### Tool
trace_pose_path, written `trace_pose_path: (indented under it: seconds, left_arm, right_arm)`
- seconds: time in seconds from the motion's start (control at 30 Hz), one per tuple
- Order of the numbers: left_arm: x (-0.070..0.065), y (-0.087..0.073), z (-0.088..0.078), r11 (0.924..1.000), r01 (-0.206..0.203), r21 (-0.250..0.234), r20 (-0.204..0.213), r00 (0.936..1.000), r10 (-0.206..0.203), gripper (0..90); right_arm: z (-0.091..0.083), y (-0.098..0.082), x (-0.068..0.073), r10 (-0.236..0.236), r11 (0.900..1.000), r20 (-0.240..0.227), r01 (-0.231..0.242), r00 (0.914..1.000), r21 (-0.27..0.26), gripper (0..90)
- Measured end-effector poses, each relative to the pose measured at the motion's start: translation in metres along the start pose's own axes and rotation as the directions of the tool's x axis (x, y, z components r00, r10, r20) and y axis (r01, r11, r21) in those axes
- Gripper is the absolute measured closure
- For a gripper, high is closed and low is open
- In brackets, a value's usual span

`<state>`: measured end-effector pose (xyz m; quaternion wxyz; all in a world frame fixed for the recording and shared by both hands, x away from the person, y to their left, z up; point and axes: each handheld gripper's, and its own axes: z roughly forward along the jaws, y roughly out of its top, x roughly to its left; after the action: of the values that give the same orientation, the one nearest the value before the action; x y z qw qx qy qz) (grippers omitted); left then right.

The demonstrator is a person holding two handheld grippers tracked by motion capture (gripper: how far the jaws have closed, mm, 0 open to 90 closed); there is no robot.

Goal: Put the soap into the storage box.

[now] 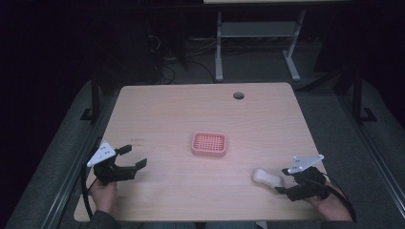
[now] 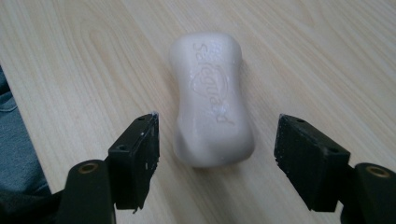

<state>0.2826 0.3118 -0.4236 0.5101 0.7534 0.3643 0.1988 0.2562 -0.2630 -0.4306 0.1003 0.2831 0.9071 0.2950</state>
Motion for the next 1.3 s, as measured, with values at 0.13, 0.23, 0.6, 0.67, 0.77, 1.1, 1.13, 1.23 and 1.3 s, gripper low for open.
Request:
trace_pose_path:
  seconds: [0.13,0.23,0.6,0.67,0.77,1.1,1.13,1.23,1.3]
  left_arm:
    - [0.0,0.0,0.0,1.0,0.001,-0.001,0.002,1.0,-0.001,14.0]
    - [0.0,0.0,0.0,1.0,0.003,-0.002,0.002,1.0,-0.003,14.1]
    - [0.0,0.0,0.001,1.0,0.002,0.001,0.002,1.0,-0.002,14.1]
    - [0.0,0.0,0.001,1.0,0.0,0.0,0.002,1.0,0.0,14.1]
    - [0.0,0.0,0.0,1.0,0.0,-0.003,0.002,1.0,0.0,14.1]
    - [0.0,0.0,0.001,1.0,0.001,0.002,0.002,1.0,-0.001,14.0]
    - [0.0,0.0,0.0,1.0,0.003,0.0,0.002,1.0,-0.003,14.1]
    - [0.0,0.0,0.0,1.0,0.002,-0.001,0.003,1.0,-0.002,14.1]
    - [0.0,0.0,0.001,1.0,0.003,0.001,0.003,1.0,-0.003,14.1]
  right_arm:
    - [0.003,0.006,0.001,-0.009,1.0,-0.004,0.009,1.0,0.001,30.1]
    - [0.009,0.013,0.002,-0.03,0.999,-0.008,0.03,0.9995,0.019,30.1]
    - [0.022,0.026,0.003,-0.067,0.997,-0.01,0.068,0.9977,0.047,30.5]
    - [0.025,0.027,0.003,-0.067,0.996,-0.009,0.067,0.9977,0.061,30.7]
    - [0.03,0.029,0.002,-0.078,0.994,-0.012,0.079,0.9968,0.074,31.6]
    - [0.045,0.036,-0.002,-0.094,0.989,-0.028,0.096,0.9952,0.11,37.2]
    - [0.046,0.036,-0.002,-0.098,0.989,-0.031,0.101,0.9947,0.111,38.7]
    - [0.047,0.037,-0.001,-0.103,0.987,-0.034,0.106,0.9941,0.117,39.5]
    - [0.049,0.036,-0.001,-0.106,0.986,-0.04,0.111,0.9935,0.125,41.6]
